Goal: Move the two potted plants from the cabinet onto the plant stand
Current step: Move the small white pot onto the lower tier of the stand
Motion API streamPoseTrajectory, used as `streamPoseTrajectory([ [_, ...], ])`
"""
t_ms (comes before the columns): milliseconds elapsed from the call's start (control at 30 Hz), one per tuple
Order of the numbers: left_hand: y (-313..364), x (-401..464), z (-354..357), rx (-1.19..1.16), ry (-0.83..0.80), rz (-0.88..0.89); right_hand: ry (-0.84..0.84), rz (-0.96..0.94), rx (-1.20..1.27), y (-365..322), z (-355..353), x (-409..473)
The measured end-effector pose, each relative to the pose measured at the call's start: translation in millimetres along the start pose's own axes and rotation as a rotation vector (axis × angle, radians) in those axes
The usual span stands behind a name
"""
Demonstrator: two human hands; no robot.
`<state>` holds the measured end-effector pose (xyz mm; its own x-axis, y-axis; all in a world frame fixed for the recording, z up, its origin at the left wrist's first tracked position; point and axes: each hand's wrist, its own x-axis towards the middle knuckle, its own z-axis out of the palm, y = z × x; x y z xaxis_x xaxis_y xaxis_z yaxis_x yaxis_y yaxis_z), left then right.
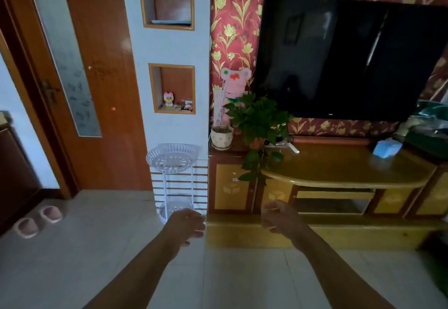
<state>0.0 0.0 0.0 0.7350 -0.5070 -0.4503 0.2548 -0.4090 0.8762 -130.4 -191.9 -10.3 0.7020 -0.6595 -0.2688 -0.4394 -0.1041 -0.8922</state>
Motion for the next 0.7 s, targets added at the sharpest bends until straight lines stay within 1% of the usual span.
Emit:
streamPoseTrajectory([
  [167, 11.9, 8.0, 11.6, 0.006, 0.003, 0.035, 0.042, 0.024, 0.004, -0.4, 1.9, 20.8],
  [367, 12.8, 18.7, 17.6, -0.001, 0.014, 0.004, 0.06, 0.007, -0.016, 6.0, 10.0, 47.9],
  [533, 17.3, 40.5, 2.6, -0.009, 0.022, -0.027, 0.042, -0.012, -0.063, -2.8, 28.2, 67.9],
  [700, 30.5, 80.4, -25.5, -0.041, 0.023, -0.013, 0.065, -0.012, -0.105, -24.8, 52.2, 103.9],
])
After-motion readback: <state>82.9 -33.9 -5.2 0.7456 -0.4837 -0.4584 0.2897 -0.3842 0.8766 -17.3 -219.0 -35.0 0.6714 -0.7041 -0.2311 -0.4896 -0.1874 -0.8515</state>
